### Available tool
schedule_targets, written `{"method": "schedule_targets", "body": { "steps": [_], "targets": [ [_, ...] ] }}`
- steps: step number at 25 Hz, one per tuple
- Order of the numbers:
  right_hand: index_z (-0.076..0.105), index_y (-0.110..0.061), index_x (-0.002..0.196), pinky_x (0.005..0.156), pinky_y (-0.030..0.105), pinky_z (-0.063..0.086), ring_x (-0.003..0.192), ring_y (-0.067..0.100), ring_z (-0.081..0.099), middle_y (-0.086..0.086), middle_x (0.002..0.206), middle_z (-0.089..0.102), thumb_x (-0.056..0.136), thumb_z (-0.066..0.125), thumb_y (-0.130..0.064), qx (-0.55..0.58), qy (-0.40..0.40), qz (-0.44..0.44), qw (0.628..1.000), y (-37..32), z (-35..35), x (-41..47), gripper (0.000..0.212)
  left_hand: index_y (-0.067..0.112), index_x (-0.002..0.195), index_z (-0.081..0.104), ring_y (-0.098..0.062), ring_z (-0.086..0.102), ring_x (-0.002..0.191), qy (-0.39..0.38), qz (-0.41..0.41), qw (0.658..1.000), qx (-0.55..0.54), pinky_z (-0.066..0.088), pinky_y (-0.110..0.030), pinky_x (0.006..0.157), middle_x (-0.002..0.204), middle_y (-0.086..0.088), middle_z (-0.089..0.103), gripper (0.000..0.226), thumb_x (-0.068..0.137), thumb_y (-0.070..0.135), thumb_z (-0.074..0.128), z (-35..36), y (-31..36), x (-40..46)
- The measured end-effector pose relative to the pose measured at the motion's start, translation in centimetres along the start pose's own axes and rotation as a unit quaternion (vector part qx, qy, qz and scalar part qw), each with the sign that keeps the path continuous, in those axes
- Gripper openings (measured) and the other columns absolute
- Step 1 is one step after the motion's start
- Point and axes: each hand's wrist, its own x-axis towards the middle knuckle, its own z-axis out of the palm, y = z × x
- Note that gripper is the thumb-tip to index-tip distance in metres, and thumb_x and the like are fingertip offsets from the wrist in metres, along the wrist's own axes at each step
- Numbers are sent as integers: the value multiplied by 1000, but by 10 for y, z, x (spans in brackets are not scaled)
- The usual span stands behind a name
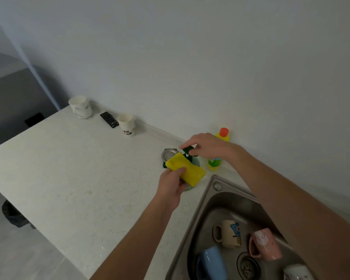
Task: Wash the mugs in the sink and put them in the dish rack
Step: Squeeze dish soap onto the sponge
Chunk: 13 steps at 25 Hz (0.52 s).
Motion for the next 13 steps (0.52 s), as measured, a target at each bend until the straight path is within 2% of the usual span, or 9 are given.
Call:
{"method": "schedule_targets", "body": {
  "steps": [2,4,8,10,12,13],
  "targets": [
    [67,-32,123,75,18,50,80,6,68,-11,107,63,94,63,-15,75,-7,21,997,-1,-3,0,34,8,125,53,-26,65,106,-2,-6,1000,-3,57,-35,74,114,-9,66,25,100,5,52,1,-1,3],
    [68,-26,119,70,19,55,67,11,73,-6,98,71,90,68,-16,145,7,41,989,-1,-2,-1,31,10,124,53,-26,65,104,-7,-6,1000,-11,57,-34,74,113,-8,66,24,100,5,52,2,-1,3],
    [66,-20,105,66,23,57,61,14,73,2,76,76,83,76,-32,160,48,85,982,-5,7,6,27,10,124,55,-25,66,102,-9,2,1000,-21,58,-30,66,115,-10,68,25,100,5,51,1,2,3],
    [66,-21,101,63,25,58,63,14,73,2,76,75,81,77,-42,145,55,95,983,-4,9,10,31,9,126,56,-25,67,103,-8,9,999,-34,58,-28,63,119,-12,67,27,100,5,51,0,4,3],
    [67,-26,100,65,27,55,78,14,70,-3,89,72,81,73,-51,85,66,88,990,2,9,13,33,9,125,55,-25,66,103,-3,12,999,-50,59,-28,64,118,-13,67,26,100,6,51,0,6,4],
    [68,-28,101,71,27,52,89,14,66,-5,96,70,83,69,-52,61,71,81,992,5,8,14,30,9,123,56,-25,67,101,-2,12,998,-58,59,-28,64,116,-13,67,24,100,6,51,1,6,4]
  ]
}}
